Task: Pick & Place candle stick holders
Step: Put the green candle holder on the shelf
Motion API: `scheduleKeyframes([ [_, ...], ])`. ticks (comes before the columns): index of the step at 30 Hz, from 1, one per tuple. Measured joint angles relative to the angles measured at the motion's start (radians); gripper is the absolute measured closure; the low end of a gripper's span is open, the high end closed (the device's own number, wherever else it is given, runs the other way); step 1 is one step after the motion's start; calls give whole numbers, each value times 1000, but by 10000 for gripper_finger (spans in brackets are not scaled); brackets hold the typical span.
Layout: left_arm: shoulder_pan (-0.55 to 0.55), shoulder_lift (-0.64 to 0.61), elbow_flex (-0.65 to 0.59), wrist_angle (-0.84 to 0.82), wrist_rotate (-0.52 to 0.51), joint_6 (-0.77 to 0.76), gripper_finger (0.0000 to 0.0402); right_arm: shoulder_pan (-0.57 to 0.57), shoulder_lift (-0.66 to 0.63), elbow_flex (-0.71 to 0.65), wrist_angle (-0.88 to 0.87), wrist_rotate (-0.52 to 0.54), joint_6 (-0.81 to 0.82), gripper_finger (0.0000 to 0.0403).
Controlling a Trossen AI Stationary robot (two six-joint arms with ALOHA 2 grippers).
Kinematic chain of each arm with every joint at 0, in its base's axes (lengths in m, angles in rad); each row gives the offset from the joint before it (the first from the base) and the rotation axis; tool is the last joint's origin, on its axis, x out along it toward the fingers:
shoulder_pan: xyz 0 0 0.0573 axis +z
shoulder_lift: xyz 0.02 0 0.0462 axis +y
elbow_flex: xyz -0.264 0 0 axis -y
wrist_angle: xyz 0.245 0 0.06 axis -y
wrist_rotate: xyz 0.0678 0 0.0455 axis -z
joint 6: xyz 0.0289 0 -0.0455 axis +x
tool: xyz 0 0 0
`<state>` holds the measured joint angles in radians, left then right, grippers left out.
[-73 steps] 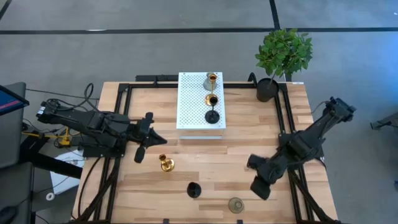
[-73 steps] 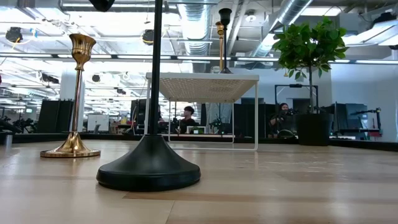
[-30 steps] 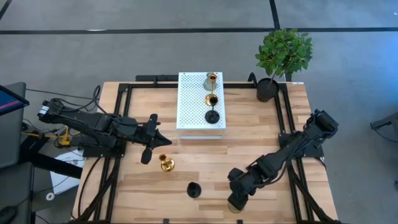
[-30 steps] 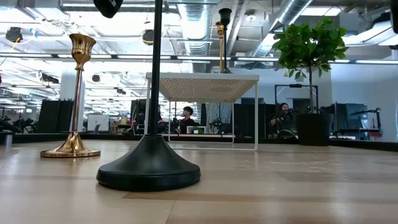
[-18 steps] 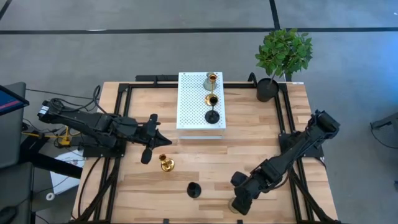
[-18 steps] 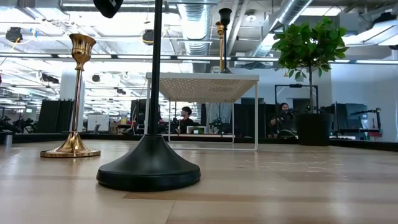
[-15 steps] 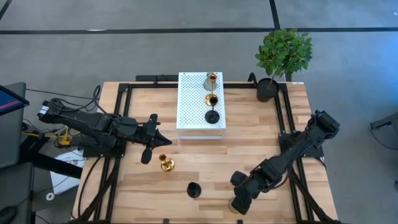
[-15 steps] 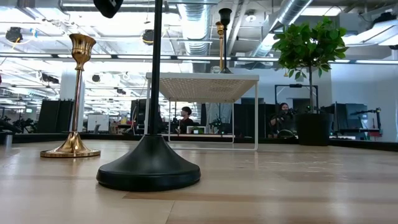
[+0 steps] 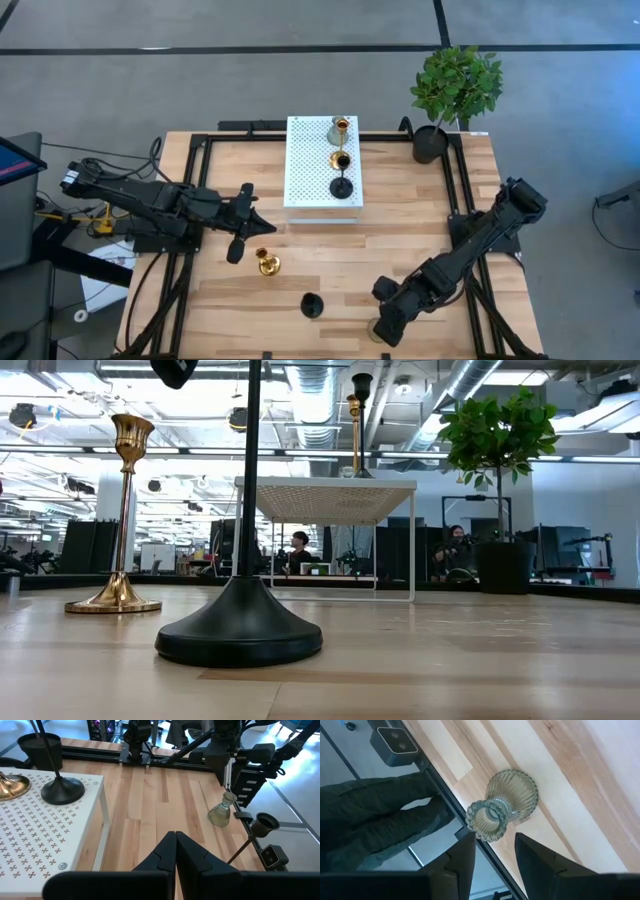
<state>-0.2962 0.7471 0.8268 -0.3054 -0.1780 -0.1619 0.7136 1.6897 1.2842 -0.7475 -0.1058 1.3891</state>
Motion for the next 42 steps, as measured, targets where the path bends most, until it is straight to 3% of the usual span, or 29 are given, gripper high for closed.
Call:
scheduleKeyframes([
  [17,0,0,0,0,0,0,395,34,6,-151,234,26,103,233],
  [30,0,0,0,0,0,0,397,33,51,-152,227,-5,98,311],
  [35,0,0,0,0,0,0,394,31,106,-152,356,-32,86,326],
  [42,0,0,-1,0,0,0,397,17,75,-148,341,-19,70,386],
])
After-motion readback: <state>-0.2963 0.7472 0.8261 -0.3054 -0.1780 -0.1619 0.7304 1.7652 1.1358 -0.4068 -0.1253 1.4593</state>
